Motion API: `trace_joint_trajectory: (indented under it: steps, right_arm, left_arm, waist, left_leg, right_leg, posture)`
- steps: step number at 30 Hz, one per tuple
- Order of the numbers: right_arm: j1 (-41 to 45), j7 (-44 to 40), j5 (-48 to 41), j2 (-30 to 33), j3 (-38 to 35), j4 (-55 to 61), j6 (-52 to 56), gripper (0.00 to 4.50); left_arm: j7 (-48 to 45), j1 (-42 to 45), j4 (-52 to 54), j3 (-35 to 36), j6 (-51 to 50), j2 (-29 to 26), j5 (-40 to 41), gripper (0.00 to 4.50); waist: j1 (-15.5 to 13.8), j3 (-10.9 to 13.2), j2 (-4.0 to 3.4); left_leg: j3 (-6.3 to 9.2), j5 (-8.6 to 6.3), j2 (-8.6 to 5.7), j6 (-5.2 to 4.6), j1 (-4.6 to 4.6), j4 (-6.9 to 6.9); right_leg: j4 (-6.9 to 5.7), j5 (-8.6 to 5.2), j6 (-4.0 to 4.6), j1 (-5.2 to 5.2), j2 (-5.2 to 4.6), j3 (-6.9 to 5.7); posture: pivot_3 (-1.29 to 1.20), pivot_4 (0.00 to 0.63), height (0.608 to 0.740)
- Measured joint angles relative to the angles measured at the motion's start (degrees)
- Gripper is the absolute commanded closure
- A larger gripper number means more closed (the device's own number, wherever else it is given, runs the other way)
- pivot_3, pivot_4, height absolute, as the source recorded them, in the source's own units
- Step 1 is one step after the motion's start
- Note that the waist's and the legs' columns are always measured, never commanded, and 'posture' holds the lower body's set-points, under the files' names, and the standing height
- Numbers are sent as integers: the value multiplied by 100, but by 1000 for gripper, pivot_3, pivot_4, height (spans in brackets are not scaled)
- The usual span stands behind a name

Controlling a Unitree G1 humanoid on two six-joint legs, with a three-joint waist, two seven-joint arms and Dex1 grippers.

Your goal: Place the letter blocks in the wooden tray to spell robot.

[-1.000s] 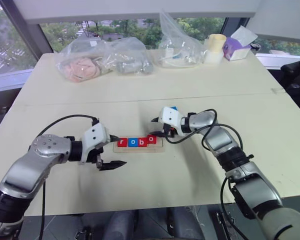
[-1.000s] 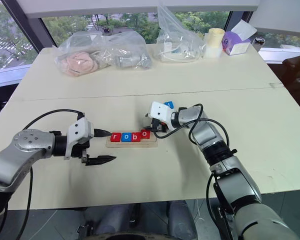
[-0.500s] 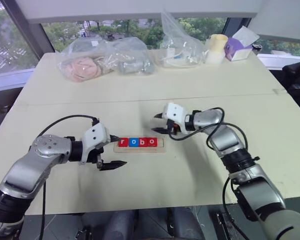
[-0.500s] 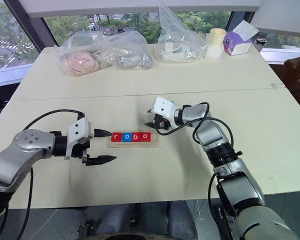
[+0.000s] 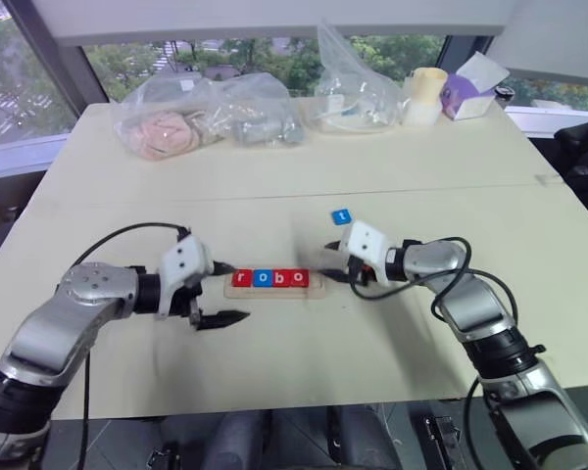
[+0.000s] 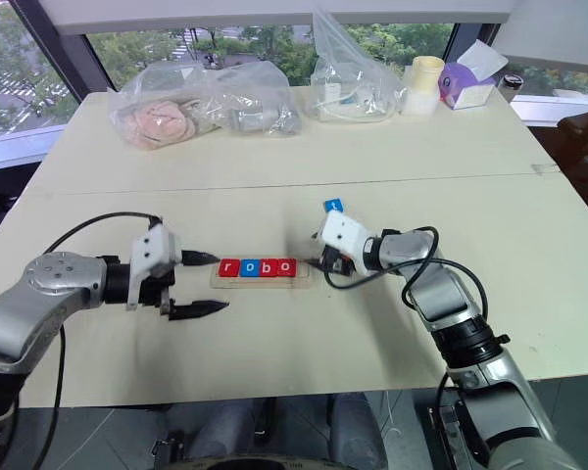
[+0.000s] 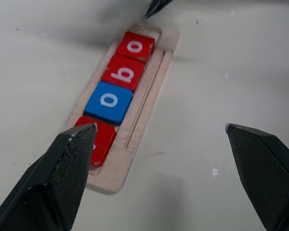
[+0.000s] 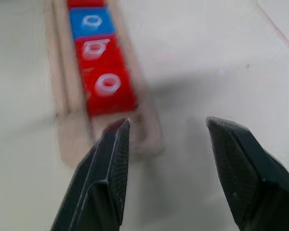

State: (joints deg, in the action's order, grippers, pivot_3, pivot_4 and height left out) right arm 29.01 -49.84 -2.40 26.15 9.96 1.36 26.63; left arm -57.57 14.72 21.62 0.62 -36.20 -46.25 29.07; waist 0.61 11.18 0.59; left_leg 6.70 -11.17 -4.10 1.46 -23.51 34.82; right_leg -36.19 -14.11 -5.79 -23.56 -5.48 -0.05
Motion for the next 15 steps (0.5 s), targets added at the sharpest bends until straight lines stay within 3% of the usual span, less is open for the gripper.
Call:
trace_joint_trajectory:
  steps: [1,3,9,15]
  right_arm:
    - [52,166,-175,-162,-191,23,320,1117]
    - [75,466,-585,-358,-607,330,1113,41]
    - [105,2019,-788,-1007,-1261,1180,2888,41]
    - [271,3221,-488,-1611,-1199,810,3209,41]
  left_arm:
    - [88,96,3,117,-78,81,126,0]
    - [296,137,43,398,-212,149,316,0]
    - [962,-22,187,863,-474,471,620,0]
    - [1412,0,209,959,-309,702,540,0]
  waist:
    - [2,0,0]
    - [6,0,-1]
    - [13,-1,-1]
    - [20,-2,-2]
  left_leg:
    - [0,0,-1,0,0,0]
    - [-1,0,-2,0,0,-3]
    - [-4,0,-1,0,0,-12]
    - [-8,1,-1,1,1,-7]
  right_leg:
    - [-1,1,-1,0,0,0]
    - [0,5,-8,-1,-1,1]
    - [-1,6,-10,-10,0,5]
    - [-1,2,4,-8,1,5]
  posture:
    - [0,150,740]
    - [0,150,740]
    - [0,150,740]
    - [0,150,740]
